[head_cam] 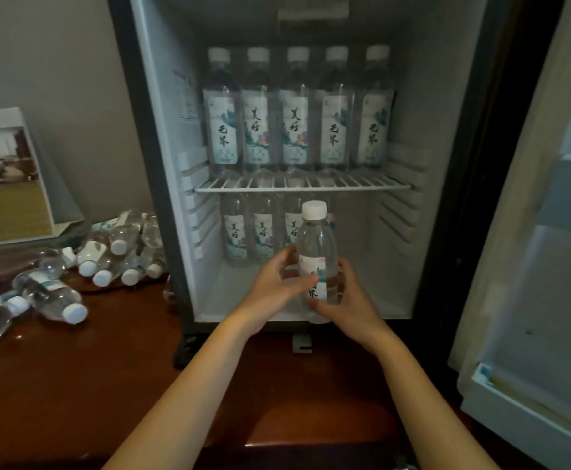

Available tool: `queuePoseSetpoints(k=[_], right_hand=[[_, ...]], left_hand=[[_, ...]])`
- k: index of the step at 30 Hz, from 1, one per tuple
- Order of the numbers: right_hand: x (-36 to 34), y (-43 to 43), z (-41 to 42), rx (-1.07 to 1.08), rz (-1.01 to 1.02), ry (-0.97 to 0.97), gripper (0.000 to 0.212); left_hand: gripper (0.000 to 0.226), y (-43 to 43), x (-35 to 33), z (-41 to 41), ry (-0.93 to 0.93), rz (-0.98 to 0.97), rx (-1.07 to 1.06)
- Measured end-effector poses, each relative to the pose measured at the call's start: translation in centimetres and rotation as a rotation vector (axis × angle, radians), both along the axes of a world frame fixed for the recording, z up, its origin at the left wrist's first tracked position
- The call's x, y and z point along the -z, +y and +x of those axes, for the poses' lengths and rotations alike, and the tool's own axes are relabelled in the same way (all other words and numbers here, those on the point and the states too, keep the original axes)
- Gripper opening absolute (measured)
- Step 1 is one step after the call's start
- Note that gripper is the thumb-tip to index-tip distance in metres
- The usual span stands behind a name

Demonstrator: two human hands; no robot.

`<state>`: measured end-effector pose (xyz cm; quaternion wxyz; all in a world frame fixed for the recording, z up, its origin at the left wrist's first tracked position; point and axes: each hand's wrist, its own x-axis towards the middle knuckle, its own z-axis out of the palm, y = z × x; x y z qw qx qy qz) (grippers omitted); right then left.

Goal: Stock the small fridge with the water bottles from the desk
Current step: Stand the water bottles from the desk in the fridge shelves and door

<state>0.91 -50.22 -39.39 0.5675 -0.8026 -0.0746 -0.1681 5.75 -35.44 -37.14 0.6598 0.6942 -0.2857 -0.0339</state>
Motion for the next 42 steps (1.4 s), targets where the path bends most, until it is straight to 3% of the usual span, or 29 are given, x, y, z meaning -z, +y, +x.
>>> queuePoseSetpoints(k=[10, 13, 16, 21, 30, 42], right_hand=[[1.0, -3.5, 2.3, 0.159, 0.09, -0.03, 0.063], [0.8, -4.0, 3.4, 0.249, 0.067, -0.019, 0.073], [0.6, -4.2, 4.7, 0.352, 0.058, -0.072, 0.061], [0.9, -4.3, 6.8, 0.51, 0.099, -0.027, 0.062], [0.7, -4.7, 9.8, 0.473, 0.126, -0.006, 0.06], [0.4, -5.5, 11.9, 0.547, 0.018, 0.027, 0.053]], left_hand=[[0.042, -5.5, 1.6, 2.6, -0.007, 0.016, -0.033], [0.041, -6.4, 2.5, 3.2, -0.018, 0.047, -0.06], [0.042, -6.9, 3.3, 4.0, -0.006, 0.057, -0.072], [0.044, -7.9, 3.5, 5.6, -0.003, 0.073, -0.083], [0.055, -9.1, 2.6, 8.2, -0.103, 0.17, -0.099], [0.071, -10.4, 2.0, 9.4, -0.209, 0.264, -0.057]])
